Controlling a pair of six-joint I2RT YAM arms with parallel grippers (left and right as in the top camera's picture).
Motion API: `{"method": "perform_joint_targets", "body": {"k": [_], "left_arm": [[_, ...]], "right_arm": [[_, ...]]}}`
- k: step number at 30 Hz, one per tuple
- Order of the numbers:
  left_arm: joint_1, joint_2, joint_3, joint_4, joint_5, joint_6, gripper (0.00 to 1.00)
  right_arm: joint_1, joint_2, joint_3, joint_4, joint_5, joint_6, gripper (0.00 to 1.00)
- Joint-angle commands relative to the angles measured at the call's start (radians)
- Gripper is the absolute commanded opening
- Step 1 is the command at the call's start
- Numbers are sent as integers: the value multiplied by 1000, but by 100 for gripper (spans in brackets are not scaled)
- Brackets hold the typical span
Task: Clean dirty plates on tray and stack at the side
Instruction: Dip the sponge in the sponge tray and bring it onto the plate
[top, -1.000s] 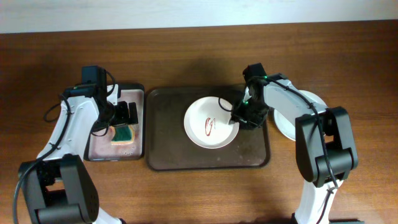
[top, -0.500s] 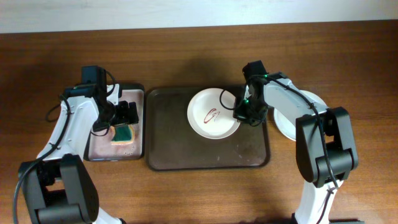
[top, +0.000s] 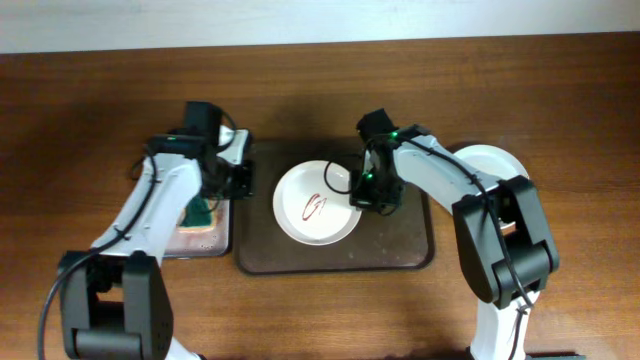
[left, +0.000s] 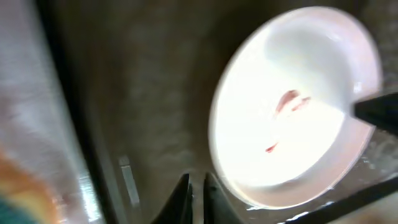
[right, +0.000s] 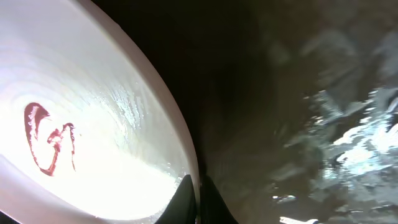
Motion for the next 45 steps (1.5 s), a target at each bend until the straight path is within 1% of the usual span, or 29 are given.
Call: {"method": "perform_joint_targets", "body": {"k": [1,5,7,11,13,14,15,16,17,20,21,22,24,28,32,36,39,40,41,42,43,45], "left_arm": [[-68,3,9,30,19,-71,0],[-120,20,5,60,19,-82,0],[-125,23,5,58,-3,-82,0],[-107,15,22,38,-130,-92,0],[-71,-23,72,-23,-247,-92,0],[-56,-39,91,-38,-280,-92,5],[-43,-53,104,-47,-303,-92,16],[-20,-76,121,-55,-339,-92,40],[3,-99,127,-54,-362,-92,50],[62,-130,127,-67,-368,-93,53],[92,-130,127,-90,-368,-93,61],[109,-125,124,-105,-368,-93,65],[138,-109,115,-121,-367,-93,71],[169,-46,78,-120,-364,-93,73],[169,28,32,-108,-349,-93,74],[169,111,28,-96,-357,-93,77],[169,178,28,-86,-360,-93,76],[169,196,28,-82,-360,-93,71],[169,208,28,-80,-359,-93,60],[169,219,28,-76,-359,-93,47],[169,225,28,-76,-359,-93,30],[169,224,28,-76,-360,-93,3]], "right_arm": [[2,19,-13,3,11,-11,4],[2,19,-13,1,11,-11,4],[2,19,-13,1,11,-11,4],[2,19,-13,-1,19,-11,4],[2,19,-13,-6,26,-11,4],[2,19,-13,-7,26,-11,5],[2,19,-13,-7,26,-11,4],[2,19,-13,-6,26,-11,5],[2,19,-13,-5,26,-11,5],[2,19,-13,-4,26,-11,4],[2,19,-13,-4,26,-11,4],[2,19,-13,-4,26,-11,5],[2,19,-13,-4,26,-11,5],[2,19,-13,-1,26,-11,5],[2,19,-13,-1,25,-11,5],[2,19,-13,-2,25,-11,5],[2,19,-13,-5,25,-11,5],[2,19,-13,-5,25,-11,4],[2,19,-13,-5,25,-11,5],[2,19,-13,-5,25,-11,5],[2,19,-13,-5,25,-11,5],[2,19,-13,-5,25,-11,5]]}}
